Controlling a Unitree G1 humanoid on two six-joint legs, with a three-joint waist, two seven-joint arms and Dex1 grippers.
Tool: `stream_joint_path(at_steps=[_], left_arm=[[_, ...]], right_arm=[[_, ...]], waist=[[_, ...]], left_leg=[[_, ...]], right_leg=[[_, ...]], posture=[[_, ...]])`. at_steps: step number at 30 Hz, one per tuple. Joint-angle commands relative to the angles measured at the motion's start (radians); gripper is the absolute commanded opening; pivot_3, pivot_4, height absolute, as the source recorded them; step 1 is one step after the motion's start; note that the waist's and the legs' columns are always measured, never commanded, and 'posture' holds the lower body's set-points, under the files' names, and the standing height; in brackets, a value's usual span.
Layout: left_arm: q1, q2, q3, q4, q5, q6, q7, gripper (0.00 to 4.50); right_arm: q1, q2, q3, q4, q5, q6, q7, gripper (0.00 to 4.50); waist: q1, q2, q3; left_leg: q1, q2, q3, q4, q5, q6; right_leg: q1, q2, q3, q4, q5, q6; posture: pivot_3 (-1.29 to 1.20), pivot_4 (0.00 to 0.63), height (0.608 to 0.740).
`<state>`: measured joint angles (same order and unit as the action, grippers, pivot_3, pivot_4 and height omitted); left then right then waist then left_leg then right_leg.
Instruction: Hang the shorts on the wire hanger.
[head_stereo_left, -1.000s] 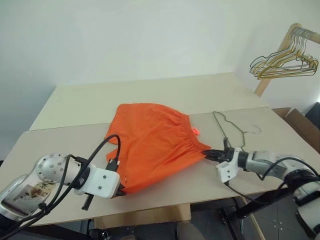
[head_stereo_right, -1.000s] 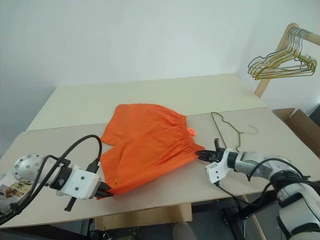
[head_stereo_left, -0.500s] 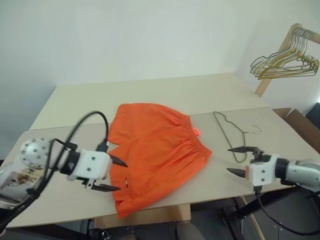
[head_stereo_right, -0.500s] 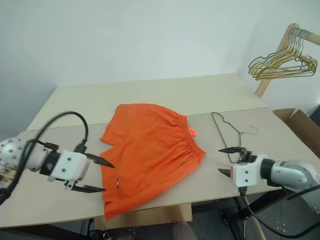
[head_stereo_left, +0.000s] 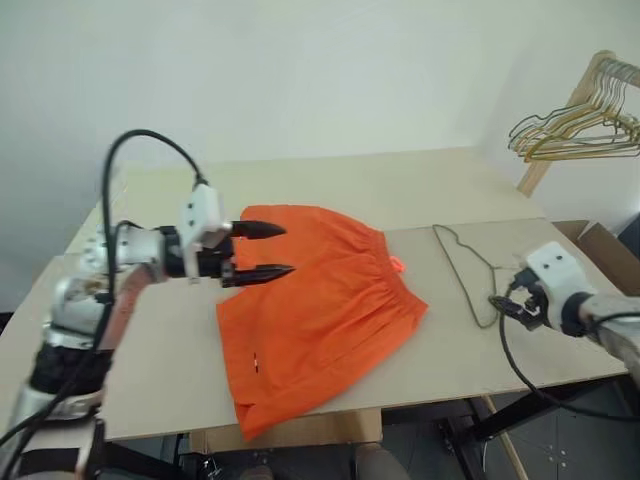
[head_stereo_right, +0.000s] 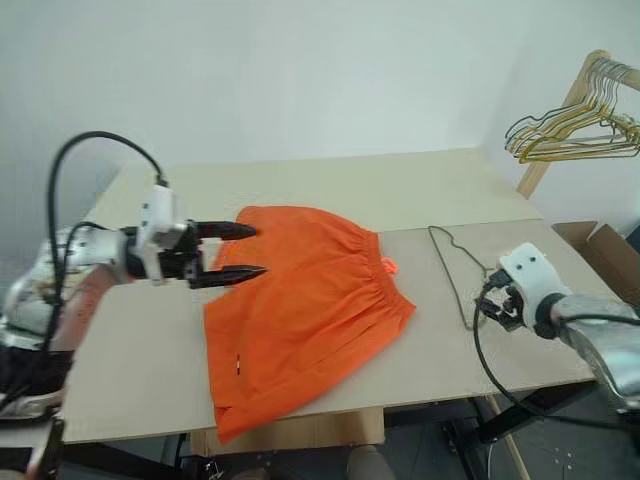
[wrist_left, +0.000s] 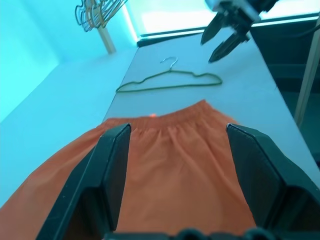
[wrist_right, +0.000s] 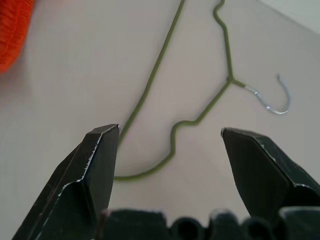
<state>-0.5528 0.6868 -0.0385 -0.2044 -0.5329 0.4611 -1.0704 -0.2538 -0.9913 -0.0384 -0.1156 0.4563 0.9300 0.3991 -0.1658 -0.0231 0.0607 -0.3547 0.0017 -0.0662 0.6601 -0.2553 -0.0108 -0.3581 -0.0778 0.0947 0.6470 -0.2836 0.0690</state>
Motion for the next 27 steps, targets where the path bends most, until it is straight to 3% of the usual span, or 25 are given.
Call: stream_joint_path(at_steps=[1,12,16,24,27], left_arm=[[-0.040,-0.028,-0.007,-0.028,-0.002,0.018,0.033,3.28],[0.008,-0.053,-0.019,-0.105,0.001,0.050,0.075,3.28],[0.031,-0.045,-0.016,-0.135,-0.002,0.054,0.079,3.28],[0.005,-0.053,-0.003,-0.149,-0.018,0.058,0.103,3.28],[0.009,-0.050,-0.005,-0.149,-0.017,0.057,0.098,3.28]], right_arm=[[-0.093,0.052,0.001,0.048,-0.016,0.159,-0.040,3.79],[-0.235,0.183,0.030,0.279,-0.154,0.257,-0.107,3.79],[-0.255,0.215,-0.003,0.322,-0.138,0.316,-0.092,2.93],[-0.279,0.294,-0.086,0.362,-0.170,0.411,-0.147,0.06],[-0.267,0.311,-0.111,0.323,-0.195,0.426,-0.180,0.02]], waist=[[-0.001,0.000,0.000],[-0.005,0.003,0.004],[-0.003,0.003,0.005],[0.005,0.002,0.005],[0.006,0.002,0.005]], left_leg=[[0.000,0.000,0.000,0.000,0.000,0.000],[0.000,0.000,0.001,0.000,-0.001,0.001],[0.001,0.000,0.001,0.000,-0.001,0.001],[0.001,0.000,0.001,0.000,-0.001,0.001],[0.001,0.000,0.001,0.000,-0.001,0.001]], right_leg=[[0.000,0.000,0.000,0.000,0.000,0.000],[0.000,0.000,0.001,0.000,0.000,0.000],[0.000,0.000,0.001,0.000,0.000,0.000],[0.001,0.001,0.000,-0.001,0.000,0.001],[0.001,0.001,0.000,-0.001,0.000,0.001]], posture=[[-0.18,0.048,0.740],[-0.15,0.062,0.740],[-0.15,0.060,0.740],[-0.14,0.051,0.740],[-0.14,0.051,0.740]])
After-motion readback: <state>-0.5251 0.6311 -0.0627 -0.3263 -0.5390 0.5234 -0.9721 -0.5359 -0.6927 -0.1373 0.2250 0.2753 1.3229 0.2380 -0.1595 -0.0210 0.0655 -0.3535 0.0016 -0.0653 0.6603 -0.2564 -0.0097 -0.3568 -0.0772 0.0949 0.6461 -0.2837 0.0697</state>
